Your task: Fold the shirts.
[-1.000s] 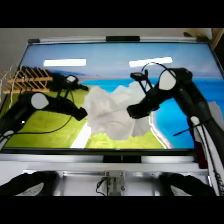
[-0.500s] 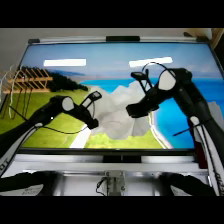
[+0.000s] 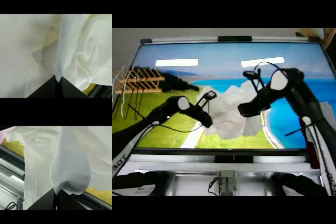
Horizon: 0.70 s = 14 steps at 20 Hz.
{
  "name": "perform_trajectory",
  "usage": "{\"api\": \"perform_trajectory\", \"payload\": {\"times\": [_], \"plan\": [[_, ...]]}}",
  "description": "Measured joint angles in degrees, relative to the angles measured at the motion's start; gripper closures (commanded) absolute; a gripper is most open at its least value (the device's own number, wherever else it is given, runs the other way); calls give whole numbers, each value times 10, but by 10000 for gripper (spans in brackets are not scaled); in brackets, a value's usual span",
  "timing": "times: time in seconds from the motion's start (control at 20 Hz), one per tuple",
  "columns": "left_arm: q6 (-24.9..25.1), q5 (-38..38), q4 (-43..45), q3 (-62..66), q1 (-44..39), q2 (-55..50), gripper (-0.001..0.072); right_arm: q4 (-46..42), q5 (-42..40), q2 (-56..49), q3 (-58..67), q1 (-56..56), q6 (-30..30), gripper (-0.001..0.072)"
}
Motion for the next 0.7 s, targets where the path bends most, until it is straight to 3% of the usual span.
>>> {"api": "perform_trajectory", "payload": {"times": [0.35,0.55,0.7], "plan": [[-101,-43,-9,205,84,76,660,-36,62,0,91,0,-75,647],[-189,-49,5,316,131,168,661,-51,59,0,233,5,-44,648],[-268,-103,72,337,139,230,660,-61,26,-2,298,33,-4,648]]}}
